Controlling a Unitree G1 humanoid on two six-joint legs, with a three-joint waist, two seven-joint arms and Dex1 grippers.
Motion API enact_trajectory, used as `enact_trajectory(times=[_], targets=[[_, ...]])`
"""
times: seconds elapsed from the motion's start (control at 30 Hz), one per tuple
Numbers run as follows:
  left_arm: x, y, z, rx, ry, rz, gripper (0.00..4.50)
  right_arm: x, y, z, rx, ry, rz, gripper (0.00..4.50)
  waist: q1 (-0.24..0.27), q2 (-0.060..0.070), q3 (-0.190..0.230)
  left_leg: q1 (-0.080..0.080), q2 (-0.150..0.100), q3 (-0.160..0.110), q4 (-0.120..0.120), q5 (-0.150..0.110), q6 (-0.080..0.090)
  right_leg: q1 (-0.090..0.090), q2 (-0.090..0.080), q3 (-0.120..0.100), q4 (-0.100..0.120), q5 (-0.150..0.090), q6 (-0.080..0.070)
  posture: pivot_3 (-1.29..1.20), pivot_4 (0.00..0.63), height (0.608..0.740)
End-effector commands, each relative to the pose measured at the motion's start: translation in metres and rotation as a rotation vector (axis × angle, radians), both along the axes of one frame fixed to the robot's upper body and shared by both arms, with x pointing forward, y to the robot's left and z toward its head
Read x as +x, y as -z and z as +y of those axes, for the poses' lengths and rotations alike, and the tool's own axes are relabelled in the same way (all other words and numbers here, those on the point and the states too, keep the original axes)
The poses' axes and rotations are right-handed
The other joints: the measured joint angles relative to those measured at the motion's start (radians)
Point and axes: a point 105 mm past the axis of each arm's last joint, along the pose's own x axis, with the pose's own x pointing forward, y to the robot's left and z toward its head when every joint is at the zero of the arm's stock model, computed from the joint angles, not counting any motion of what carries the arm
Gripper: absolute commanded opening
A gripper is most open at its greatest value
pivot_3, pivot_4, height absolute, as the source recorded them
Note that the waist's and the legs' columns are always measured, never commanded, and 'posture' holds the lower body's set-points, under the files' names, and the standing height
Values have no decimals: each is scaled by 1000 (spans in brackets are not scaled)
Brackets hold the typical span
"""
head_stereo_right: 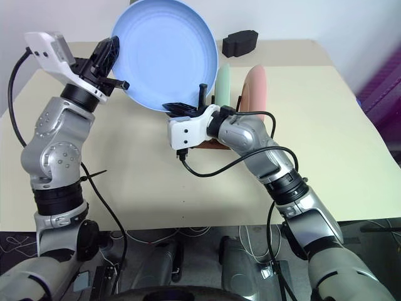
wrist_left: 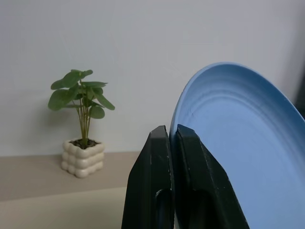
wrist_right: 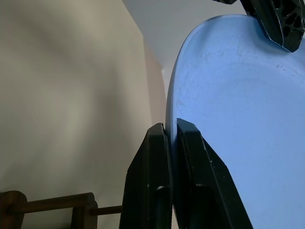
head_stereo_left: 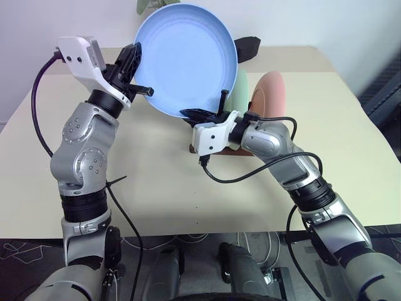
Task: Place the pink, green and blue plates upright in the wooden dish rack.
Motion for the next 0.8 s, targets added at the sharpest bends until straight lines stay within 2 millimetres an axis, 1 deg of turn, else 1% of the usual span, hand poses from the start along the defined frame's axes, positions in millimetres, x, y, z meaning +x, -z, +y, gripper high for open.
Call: enact_trajectory(times=[0.03,0.1,0.17,0.2,0.23,0.33,0.37,0.43,0.53,0.63,0.67,0.73,0.8], targets=[[-12,-20,8,-82,10,-83,1473,-3,-18,1,38,-8,-69,0,0,0,0,0,0,0,0,0,0,0,0,0,0,0,0,0,150,737],[-12,-27,23,-171,-17,-102,2506,-5,-20,3,43,-20,-78,0,0,0,0,0,0,0,0,0,0,0,0,0,0,0,0,0,150,737],[-11,-34,41,-254,-67,-125,3558,-7,-22,4,51,-33,-88,0,-1,0,0,0,0,0,0,0,0,0,0,0,0,0,0,0,150,737],[-9,-35,55,-289,-120,-125,4074,-8,-24,5,58,-43,-94,0,-1,0,0,0,0,0,0,0,0,0,0,0,0,0,0,0,150,737],[-7,-37,68,-315,-173,-132,4477,-10,-26,7,68,-54,-100,0,-1,0,0,0,0,0,0,0,0,0,0,0,0,0,0,0,150,737],[-6,-37,91,-322,-268,-146,4477,-14,-32,9,99,-79,-109,0,-1,0,0,1,0,0,0,0,0,0,1,0,0,0,0,0,150,737],[-5,-34,100,-313,-301,-139,4477,-16,-37,10,140,-96,-101,0,-1,0,0,1,0,0,0,0,0,0,1,0,0,0,0,0,150,737],[-3,-25,117,-275,-365,-117,4477,-23,-49,13,217,-139,-89,0,-1,0,0,1,0,0,0,0,0,0,1,0,0,0,0,0,150,737],[1,-4,129,-195,-406,-63,4477,-37,-71,17,390,-228,-20,0,-2,0,0,1,0,0,-1,0,0,0,1,0,1,0,0,0,150,737],[3,15,132,-143,-416,-16,4477,-47,-82,18,500,-292,58,0,1,0,0,1,0,0,-1,1,-1,0,1,0,1,0,0,0,150,737],[4,24,130,-124,-410,7,4477,-50,-87,18,559,-323,113,0,2,0,0,1,0,-1,-1,1,-1,0,0,0,1,0,0,0,150,737],[6,44,123,-63,-390,53,4477,-56,-96,16,715,-396,281,0,1,0,0,1,0,-1,-1,1,-1,0,0,0,1,0,0,0,150,737],[6,57,113,1,-358,78,4477,-60,-97,15,809,-440,423,0,1,0,0,1,1,-1,-1,1,-1,0,0,0,1,0,0,0,150,737]])
